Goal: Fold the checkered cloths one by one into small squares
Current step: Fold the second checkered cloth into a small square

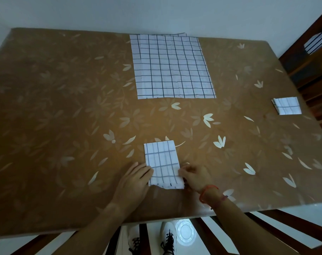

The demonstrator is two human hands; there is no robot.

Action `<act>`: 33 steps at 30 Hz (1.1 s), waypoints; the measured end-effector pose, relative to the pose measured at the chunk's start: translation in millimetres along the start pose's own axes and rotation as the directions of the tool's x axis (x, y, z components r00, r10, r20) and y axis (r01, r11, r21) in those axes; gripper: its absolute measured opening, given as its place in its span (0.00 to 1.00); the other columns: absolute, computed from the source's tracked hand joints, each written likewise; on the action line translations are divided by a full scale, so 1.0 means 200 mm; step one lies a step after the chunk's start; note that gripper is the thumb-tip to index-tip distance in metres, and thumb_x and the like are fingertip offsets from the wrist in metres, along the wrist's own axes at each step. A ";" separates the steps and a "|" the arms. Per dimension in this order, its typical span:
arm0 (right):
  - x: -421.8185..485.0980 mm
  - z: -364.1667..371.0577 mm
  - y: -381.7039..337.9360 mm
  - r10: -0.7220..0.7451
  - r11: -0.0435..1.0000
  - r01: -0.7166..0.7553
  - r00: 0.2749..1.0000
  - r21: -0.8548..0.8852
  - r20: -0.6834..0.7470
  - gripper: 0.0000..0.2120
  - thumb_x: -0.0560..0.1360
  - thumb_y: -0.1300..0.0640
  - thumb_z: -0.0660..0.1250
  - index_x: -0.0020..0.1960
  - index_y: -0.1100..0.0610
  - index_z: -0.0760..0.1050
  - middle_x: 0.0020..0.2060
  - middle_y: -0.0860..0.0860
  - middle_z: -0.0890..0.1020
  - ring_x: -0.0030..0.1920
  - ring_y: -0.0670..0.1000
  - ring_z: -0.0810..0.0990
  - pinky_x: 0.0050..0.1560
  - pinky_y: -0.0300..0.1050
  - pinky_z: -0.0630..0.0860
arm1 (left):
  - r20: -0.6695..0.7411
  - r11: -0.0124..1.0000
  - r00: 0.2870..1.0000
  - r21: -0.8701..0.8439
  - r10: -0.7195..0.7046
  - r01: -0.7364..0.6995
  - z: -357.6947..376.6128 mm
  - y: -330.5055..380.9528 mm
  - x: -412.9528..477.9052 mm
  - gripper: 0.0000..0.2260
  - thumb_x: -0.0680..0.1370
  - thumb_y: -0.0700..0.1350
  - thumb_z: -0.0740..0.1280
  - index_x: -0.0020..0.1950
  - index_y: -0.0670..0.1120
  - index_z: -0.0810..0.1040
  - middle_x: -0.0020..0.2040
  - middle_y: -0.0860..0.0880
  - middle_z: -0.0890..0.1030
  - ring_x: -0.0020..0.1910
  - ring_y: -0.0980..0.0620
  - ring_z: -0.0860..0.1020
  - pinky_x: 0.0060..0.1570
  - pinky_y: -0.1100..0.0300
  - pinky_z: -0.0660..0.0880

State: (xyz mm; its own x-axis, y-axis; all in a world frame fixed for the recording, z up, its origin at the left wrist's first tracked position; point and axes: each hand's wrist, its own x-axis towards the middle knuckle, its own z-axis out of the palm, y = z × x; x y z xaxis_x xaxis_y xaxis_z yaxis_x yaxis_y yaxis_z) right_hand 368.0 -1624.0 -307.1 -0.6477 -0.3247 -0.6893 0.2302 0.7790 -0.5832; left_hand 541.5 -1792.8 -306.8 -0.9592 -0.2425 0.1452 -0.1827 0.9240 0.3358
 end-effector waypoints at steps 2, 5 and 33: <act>-0.08 -0.04 -0.04 -0.081 0.976 0.063 0.994 -0.209 -0.077 0.19 0.60 0.44 0.78 0.46 0.51 0.80 0.37 0.44 0.82 0.41 0.48 0.82 0.42 0.42 0.78 | -0.003 1.000 1.000 -0.014 -0.003 0.003 -0.01 0.00 -0.01 0.19 0.75 0.47 0.57 0.56 0.40 0.82 0.55 0.45 0.83 0.57 0.47 0.80 0.65 0.47 0.70; -0.08 -0.09 0.09 -0.300 0.797 0.260 0.954 -0.545 0.016 0.16 0.65 0.55 0.70 0.53 0.46 0.78 0.51 0.46 0.80 0.45 0.39 0.74 0.52 0.40 0.73 | -0.017 0.999 1.000 -0.033 -0.018 0.017 -0.01 0.00 -0.03 0.18 0.75 0.46 0.58 0.56 0.40 0.82 0.55 0.45 0.83 0.57 0.48 0.79 0.65 0.48 0.70; 0.25 0.06 0.25 -0.261 0.847 0.250 0.964 -0.469 0.043 0.25 0.61 0.42 0.76 0.55 0.44 0.72 0.53 0.50 0.81 0.48 0.52 0.80 0.47 0.48 0.79 | 0.040 0.812 0.852 -0.282 -0.522 0.510 0.03 -0.07 0.14 0.10 0.76 0.52 0.67 0.57 0.57 0.75 0.40 0.60 0.77 0.47 0.55 0.72 0.50 0.60 0.65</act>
State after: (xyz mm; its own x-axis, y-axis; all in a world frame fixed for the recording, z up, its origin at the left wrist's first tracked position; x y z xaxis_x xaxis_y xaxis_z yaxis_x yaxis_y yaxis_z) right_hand 355.9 -1608.6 -375.4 -0.6537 -0.5396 -0.5306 -0.3074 0.8300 -0.4653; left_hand 516.6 -1810.3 -313.7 -0.7307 -0.6770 -0.0883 -0.5771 0.5433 0.6097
